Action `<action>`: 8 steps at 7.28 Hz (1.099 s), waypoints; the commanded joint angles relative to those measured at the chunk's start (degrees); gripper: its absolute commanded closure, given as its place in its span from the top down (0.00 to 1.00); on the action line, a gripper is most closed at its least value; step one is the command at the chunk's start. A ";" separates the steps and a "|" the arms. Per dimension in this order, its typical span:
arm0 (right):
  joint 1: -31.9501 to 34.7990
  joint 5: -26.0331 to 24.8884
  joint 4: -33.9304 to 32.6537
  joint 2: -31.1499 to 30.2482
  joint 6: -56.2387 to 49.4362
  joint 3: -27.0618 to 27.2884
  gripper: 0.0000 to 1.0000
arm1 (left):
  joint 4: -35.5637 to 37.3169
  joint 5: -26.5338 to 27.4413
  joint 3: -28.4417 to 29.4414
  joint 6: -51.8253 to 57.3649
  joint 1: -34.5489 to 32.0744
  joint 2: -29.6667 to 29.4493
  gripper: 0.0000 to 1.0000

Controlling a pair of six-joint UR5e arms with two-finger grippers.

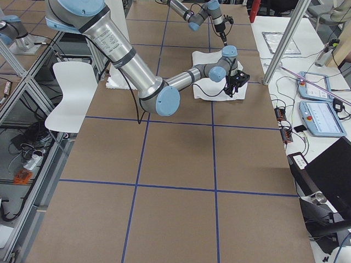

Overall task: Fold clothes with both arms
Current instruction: 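Release the hem while the right gripper moves to the folded shirt's side edge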

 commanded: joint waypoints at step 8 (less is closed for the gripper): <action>-14.83 -5.67 -0.08 -17.68 16.29 22.96 0.79 | -1.31 -0.17 -2.24 2.77 -0.99 3.85 0.55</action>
